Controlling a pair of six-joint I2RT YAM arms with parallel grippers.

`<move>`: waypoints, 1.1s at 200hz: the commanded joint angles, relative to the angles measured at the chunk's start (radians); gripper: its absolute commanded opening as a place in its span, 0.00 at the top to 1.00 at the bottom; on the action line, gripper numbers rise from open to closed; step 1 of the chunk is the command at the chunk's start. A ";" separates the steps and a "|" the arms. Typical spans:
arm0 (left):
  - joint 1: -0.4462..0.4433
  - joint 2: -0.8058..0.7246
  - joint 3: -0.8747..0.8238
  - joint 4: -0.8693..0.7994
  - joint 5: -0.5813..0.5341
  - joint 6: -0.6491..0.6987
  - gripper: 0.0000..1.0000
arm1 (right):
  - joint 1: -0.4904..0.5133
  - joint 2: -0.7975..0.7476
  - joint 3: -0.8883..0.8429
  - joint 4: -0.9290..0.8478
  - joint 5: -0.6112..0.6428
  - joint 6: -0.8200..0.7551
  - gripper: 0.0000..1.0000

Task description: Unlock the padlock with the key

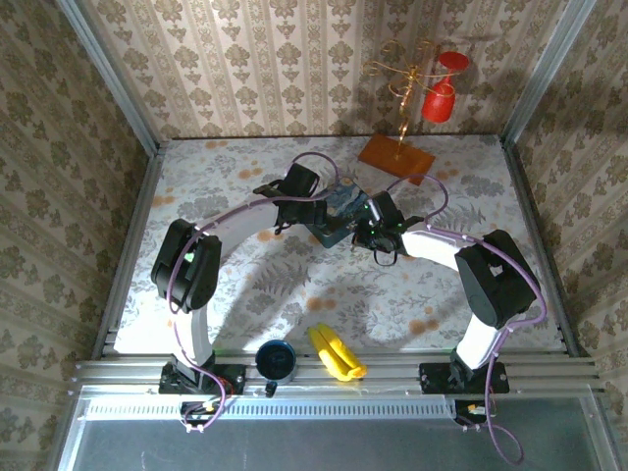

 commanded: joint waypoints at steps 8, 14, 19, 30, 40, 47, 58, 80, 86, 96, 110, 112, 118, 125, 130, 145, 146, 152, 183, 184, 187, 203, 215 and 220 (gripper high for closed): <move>0.019 0.026 -0.057 -0.126 -0.035 0.004 0.00 | -0.014 -0.028 -0.011 0.040 -0.011 0.026 1.00; 0.019 0.026 -0.059 -0.126 -0.035 0.004 0.00 | -0.016 -0.027 -0.011 0.048 -0.013 0.030 1.00; 0.019 0.025 -0.059 -0.126 -0.034 0.005 0.00 | -0.017 -0.025 -0.012 0.052 -0.016 0.032 1.00; 0.019 0.025 -0.062 -0.124 -0.035 0.004 0.00 | -0.019 -0.022 -0.012 0.061 -0.020 0.036 1.00; 0.019 0.025 -0.063 -0.124 -0.035 0.005 0.00 | -0.020 -0.018 -0.013 0.066 -0.023 0.039 1.00; 0.019 0.024 -0.064 -0.123 -0.035 0.006 0.00 | -0.022 -0.016 -0.013 0.070 -0.027 0.042 1.00; 0.019 0.023 -0.067 -0.122 -0.037 0.007 0.00 | -0.025 -0.014 -0.017 0.080 -0.034 0.049 1.00; 0.019 0.021 -0.069 -0.121 -0.040 0.009 0.00 | -0.033 -0.009 -0.025 0.104 -0.045 0.065 1.00; 0.019 0.020 -0.069 -0.121 -0.037 0.009 0.00 | -0.036 -0.010 -0.027 0.107 -0.048 0.068 1.00; 0.019 0.018 -0.071 -0.121 -0.038 0.011 0.00 | -0.039 -0.008 -0.027 0.116 -0.052 0.073 1.00; 0.019 0.017 -0.072 -0.119 -0.038 0.010 0.00 | -0.041 -0.007 -0.029 0.125 -0.061 0.079 1.00; 0.019 0.017 -0.072 -0.119 -0.037 0.010 0.00 | -0.043 -0.006 -0.028 0.128 -0.063 0.080 1.00; 0.019 0.017 -0.072 -0.119 -0.037 0.010 0.00 | -0.045 -0.004 -0.027 0.132 -0.067 0.082 1.00; 0.019 0.017 -0.071 -0.119 -0.036 0.011 0.00 | -0.047 -0.002 -0.027 0.136 -0.072 0.083 1.00; 0.019 0.017 -0.071 -0.120 -0.036 0.011 0.00 | -0.047 -0.002 -0.025 0.139 -0.074 0.086 1.00; 0.019 0.017 -0.069 -0.119 -0.033 0.012 0.00 | -0.050 0.001 -0.026 0.142 -0.077 0.090 1.00; 0.019 0.017 -0.069 -0.119 -0.033 0.012 0.00 | -0.049 0.001 -0.026 0.143 -0.077 0.090 1.00; 0.019 0.017 -0.068 -0.119 -0.034 0.012 0.00 | -0.050 0.002 -0.025 0.144 -0.077 0.090 1.00; 0.019 0.017 -0.066 -0.120 -0.033 0.015 0.00 | -0.054 0.007 -0.027 0.151 -0.081 0.099 1.00; 0.019 0.017 -0.066 -0.120 -0.033 0.015 0.00 | -0.054 0.007 -0.026 0.151 -0.081 0.099 1.00; 0.019 0.018 -0.066 -0.121 -0.032 0.014 0.00 | -0.054 0.008 -0.027 0.153 -0.082 0.099 1.00; 0.019 0.017 -0.066 -0.121 -0.032 0.014 0.00 | -0.054 0.010 -0.023 0.153 -0.086 0.100 1.00; 0.019 0.017 -0.064 -0.122 -0.033 0.016 0.00 | -0.054 0.010 -0.024 0.153 -0.089 0.100 1.00; 0.019 0.017 -0.063 -0.122 -0.035 0.015 0.00 | -0.054 0.009 -0.025 0.153 -0.091 0.099 1.00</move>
